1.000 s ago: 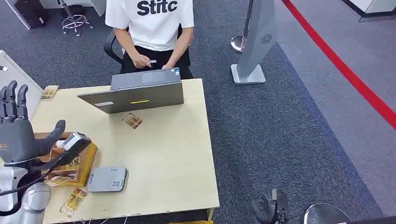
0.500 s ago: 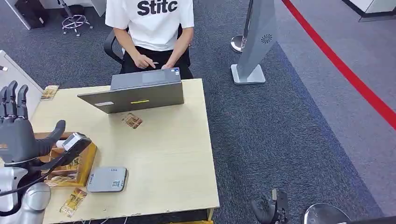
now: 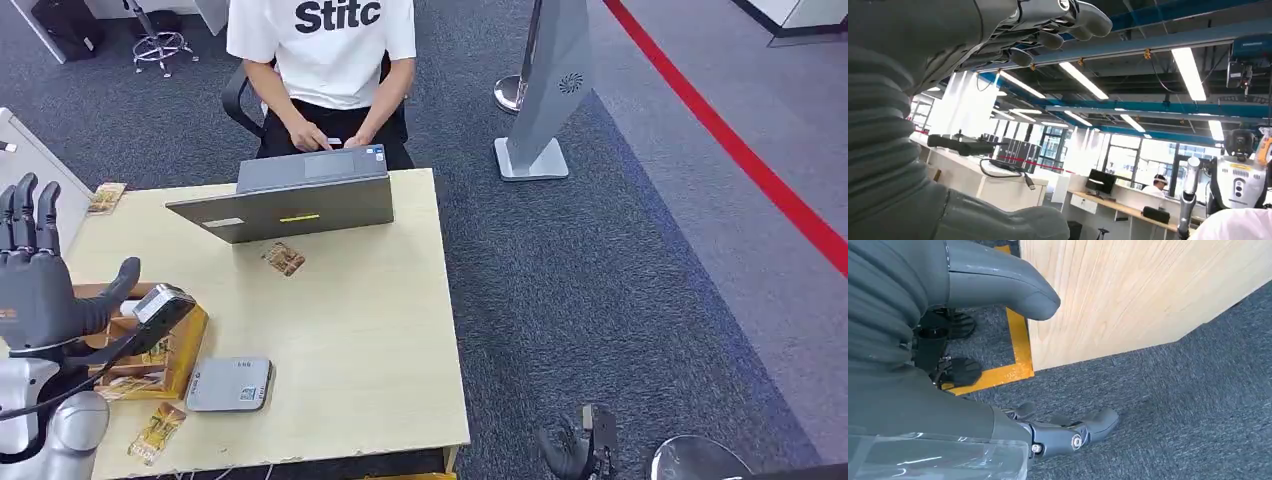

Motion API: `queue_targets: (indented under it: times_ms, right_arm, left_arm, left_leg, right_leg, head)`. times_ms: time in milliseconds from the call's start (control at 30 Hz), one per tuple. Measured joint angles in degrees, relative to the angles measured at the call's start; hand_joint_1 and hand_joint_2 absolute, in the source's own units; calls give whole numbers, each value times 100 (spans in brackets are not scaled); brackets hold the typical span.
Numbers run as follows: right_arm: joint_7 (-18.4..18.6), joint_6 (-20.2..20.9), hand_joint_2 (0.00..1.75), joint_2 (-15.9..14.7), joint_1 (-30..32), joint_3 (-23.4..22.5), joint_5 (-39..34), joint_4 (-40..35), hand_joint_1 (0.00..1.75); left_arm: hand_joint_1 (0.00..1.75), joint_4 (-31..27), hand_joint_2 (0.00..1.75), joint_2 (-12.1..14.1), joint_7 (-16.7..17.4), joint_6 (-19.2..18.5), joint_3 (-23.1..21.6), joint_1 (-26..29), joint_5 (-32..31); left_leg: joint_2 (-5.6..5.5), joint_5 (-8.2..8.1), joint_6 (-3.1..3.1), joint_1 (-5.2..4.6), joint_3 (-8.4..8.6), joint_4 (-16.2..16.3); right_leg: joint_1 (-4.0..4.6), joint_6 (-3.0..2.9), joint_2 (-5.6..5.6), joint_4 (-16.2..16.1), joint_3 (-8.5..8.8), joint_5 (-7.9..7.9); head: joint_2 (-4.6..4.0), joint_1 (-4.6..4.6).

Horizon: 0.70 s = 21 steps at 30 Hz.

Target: Pass the card to the sensor for recognition and then transmit it.

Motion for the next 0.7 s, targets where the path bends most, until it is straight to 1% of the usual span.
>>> queue_targets:
  times_ms: [567, 600, 633, 667, 700]
  right_arm:
    - [0, 0, 175, 0, 0, 0, 0, 0, 0]
    - [7, -4, 175, 0, -3, 0, -34, 0, 0]
    - [18, -4, 175, -2, -5, 0, -75, 4, 0]
    - [13, 0, 175, -22, -1, -4, -96, 20, 0]
    - [-13, 15, 175, -28, 19, -9, -96, 61, 0]
  left_arm:
    - [0, 0, 175, 0, 0, -6, 0, 1, -2]
    - [0, -19, 175, 45, 0, -162, -2, 58, -104]
    - [0, -185, 175, 257, 51, -487, -26, 421, -272]
    - [0, -627, 175, 618, 77, -1072, -81, 989, -491]
    - [0, -1040, 175, 900, 98, -1543, -90, 1628, -637]
  left_leg:
    - [0, 0, 0, 0, -1, 0]
    - [0, -1, 1, 0, -18, -8]
    - [23, -11, -5, 0, 2, -12]
    - [68, -40, -30, -6, 41, -21]
    - [127, -53, -27, -9, 69, -22]
  right_leg:
    - [0, 0, 0, 0, 1, 0]
    - [0, 0, 0, 8, 17, -1]
    - [0, -3, 22, 6, 22, -3]
    - [-4, -10, 75, 2, 24, -9]
    - [-6, -12, 130, 2, 31, -11]
  head:
    - [-2, 0]
    - [-2, 2]
    - [-2, 24]
    - [0, 50]
    - [0, 13]
